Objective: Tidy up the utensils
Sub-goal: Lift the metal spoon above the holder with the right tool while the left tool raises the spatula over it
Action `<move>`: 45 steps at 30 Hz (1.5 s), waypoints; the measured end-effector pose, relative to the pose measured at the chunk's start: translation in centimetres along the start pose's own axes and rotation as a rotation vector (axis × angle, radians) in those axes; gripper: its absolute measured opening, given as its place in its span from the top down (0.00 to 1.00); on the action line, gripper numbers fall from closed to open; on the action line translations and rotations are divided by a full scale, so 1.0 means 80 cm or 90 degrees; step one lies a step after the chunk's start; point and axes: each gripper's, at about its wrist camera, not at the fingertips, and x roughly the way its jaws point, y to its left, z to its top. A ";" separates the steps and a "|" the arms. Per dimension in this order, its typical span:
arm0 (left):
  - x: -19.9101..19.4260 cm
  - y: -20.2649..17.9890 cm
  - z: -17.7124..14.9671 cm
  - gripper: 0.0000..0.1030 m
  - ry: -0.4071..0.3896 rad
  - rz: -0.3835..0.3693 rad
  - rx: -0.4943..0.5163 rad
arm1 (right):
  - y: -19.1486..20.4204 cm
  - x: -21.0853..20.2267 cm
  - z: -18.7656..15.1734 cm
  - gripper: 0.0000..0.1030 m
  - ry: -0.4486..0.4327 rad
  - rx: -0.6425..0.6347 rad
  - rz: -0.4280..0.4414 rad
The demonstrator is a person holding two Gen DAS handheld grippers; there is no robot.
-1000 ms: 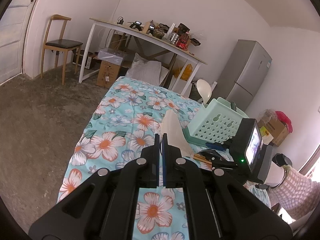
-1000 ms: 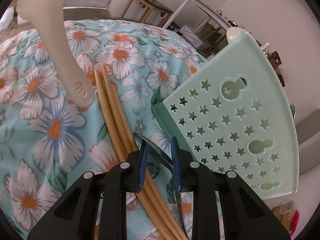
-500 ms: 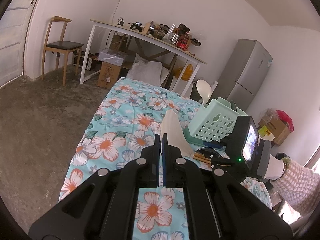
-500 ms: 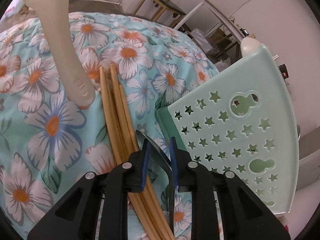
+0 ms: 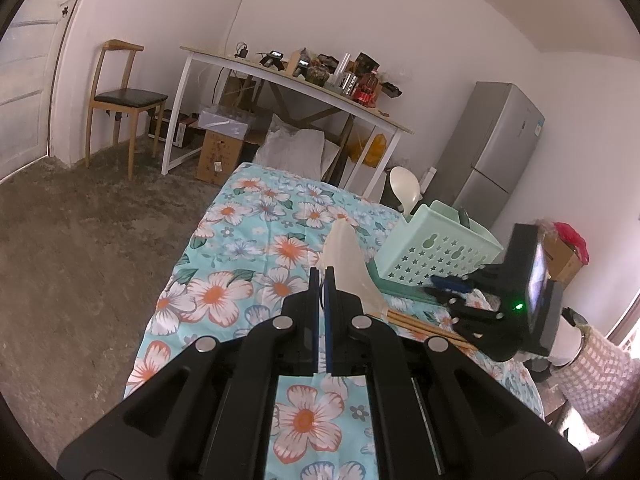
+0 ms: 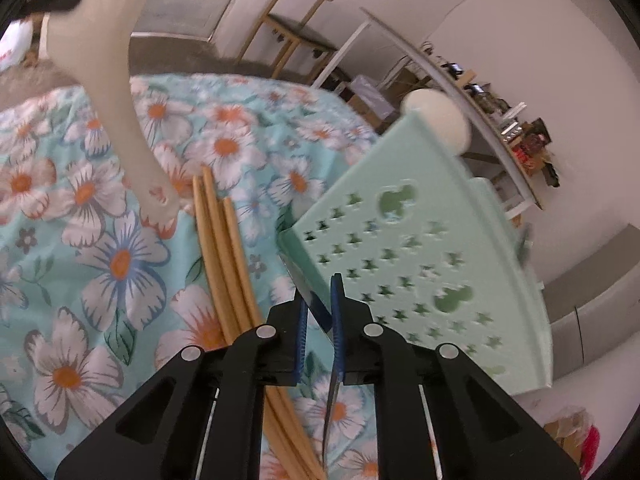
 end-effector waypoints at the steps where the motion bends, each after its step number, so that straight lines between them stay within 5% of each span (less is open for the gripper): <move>1: 0.000 0.001 0.001 0.99 -0.001 0.000 0.002 | -0.006 -0.007 -0.002 0.90 -0.005 0.011 -0.003; 9: -0.016 -0.011 0.008 0.99 -0.019 0.003 0.014 | -0.059 -0.067 -0.026 0.92 -0.057 0.151 -0.006; 17: -0.026 -0.025 0.018 0.99 -0.031 0.003 0.031 | -0.104 -0.125 -0.078 0.96 -0.130 0.392 0.046; 29: -0.031 -0.040 0.019 0.99 -0.033 0.011 0.045 | -0.145 -0.164 -0.117 0.96 -0.234 0.572 0.122; 45: -0.049 -0.075 0.057 0.99 -0.065 -0.017 0.070 | -0.182 -0.203 -0.135 0.96 -0.315 0.616 0.110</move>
